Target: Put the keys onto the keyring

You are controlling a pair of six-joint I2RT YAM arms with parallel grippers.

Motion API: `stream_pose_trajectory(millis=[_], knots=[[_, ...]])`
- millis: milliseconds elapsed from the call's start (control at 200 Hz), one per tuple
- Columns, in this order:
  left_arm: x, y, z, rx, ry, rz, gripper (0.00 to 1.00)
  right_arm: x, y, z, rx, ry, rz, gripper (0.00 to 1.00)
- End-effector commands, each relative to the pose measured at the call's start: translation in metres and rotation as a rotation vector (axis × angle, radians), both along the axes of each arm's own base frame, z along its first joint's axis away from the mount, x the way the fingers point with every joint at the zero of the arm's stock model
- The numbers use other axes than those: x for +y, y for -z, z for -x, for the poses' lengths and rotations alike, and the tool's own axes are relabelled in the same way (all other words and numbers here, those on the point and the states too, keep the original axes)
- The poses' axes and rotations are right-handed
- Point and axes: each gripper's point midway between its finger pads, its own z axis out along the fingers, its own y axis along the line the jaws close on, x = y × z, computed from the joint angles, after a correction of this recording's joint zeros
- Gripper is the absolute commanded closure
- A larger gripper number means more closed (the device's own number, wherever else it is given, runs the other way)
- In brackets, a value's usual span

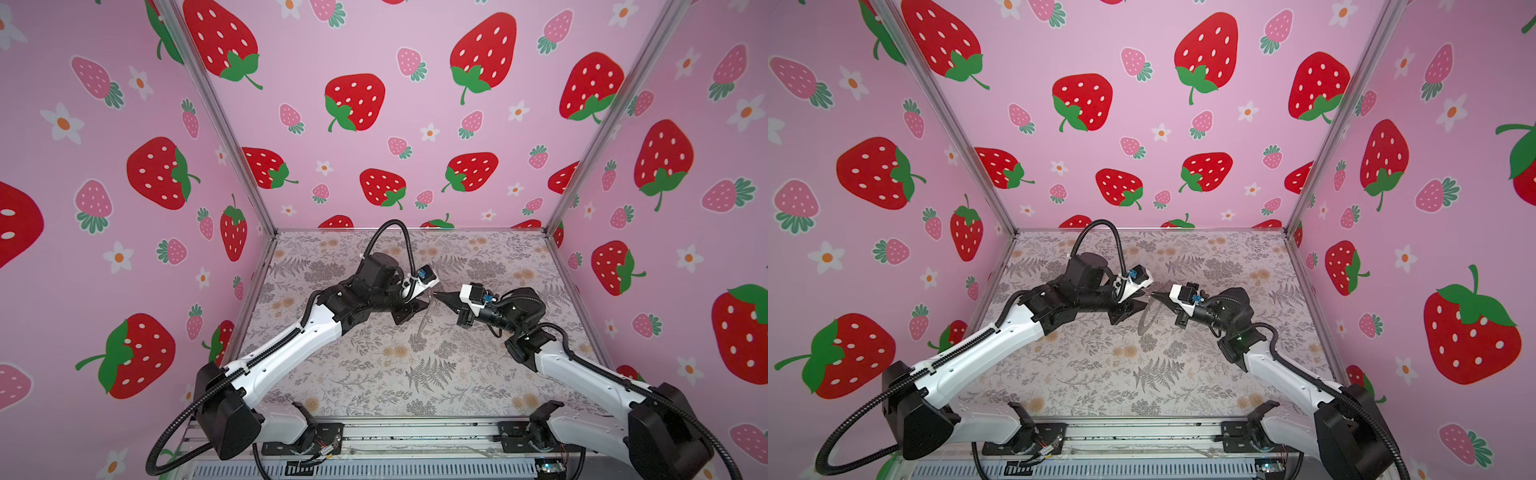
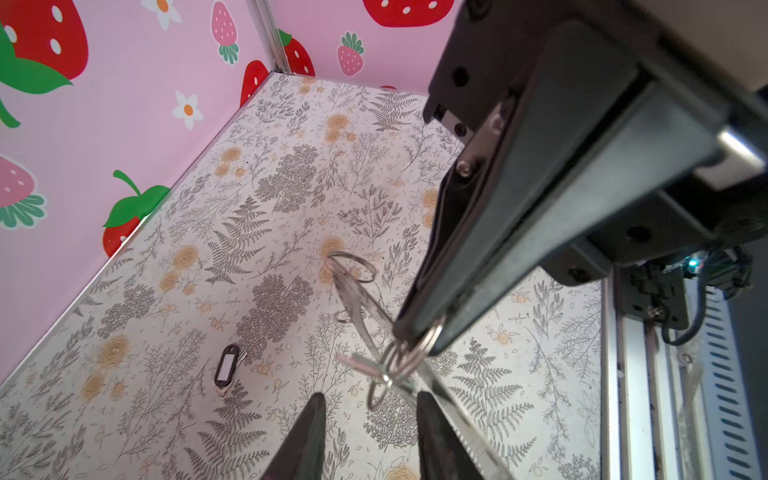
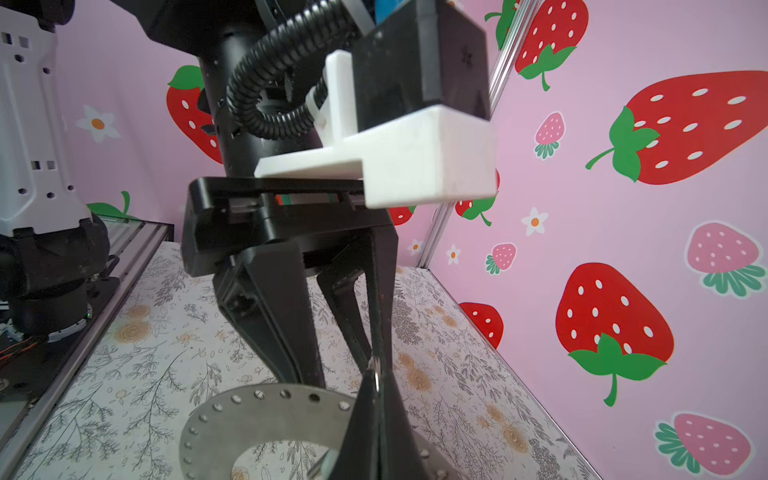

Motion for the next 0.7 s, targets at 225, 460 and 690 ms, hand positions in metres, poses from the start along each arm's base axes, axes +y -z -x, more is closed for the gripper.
stream_pose_trajectory(millis=[225,460,690], knots=[[-0.016,-0.018,-0.001,-0.018,-0.002,0.154,0.59,-0.002,-0.026,-0.003,-0.004,0.013,-0.102,1.0],[-0.018,-0.019,-0.017,-0.085,-0.103,0.158,0.7,-0.003,-0.026,-0.01,0.039,0.043,-0.119,1.0],[-0.019,-0.013,-0.018,-0.127,-0.131,0.125,0.98,-0.008,-0.036,-0.023,0.088,0.112,-0.165,1.0]])
